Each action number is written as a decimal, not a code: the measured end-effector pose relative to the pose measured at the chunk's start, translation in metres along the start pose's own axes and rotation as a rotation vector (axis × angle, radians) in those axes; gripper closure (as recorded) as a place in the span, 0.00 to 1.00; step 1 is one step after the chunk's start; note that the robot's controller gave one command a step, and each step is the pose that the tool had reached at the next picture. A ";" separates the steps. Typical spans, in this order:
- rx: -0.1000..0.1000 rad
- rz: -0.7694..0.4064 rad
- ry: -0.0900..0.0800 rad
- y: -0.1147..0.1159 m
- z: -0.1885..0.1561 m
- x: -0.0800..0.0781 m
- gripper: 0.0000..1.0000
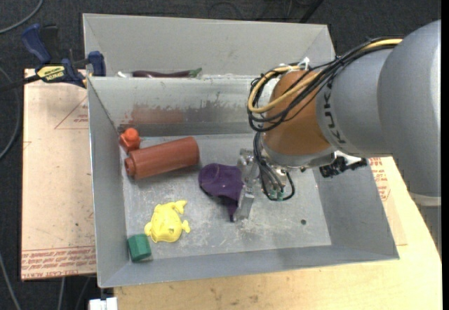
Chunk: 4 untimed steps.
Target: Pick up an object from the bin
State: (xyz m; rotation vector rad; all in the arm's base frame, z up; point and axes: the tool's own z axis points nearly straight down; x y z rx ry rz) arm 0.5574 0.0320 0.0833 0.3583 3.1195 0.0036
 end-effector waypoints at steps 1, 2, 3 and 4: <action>0.000 -0.076 0.003 0.016 0.009 0.003 0.00; -0.003 0.136 -0.002 0.089 0.013 0.022 1.00; -0.003 0.135 -0.002 0.089 0.013 0.022 1.00; -0.004 0.159 -0.005 0.088 -0.120 0.017 1.00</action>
Offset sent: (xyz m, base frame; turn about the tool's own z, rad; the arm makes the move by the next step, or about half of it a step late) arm -0.0021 0.0902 -0.0133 0.1388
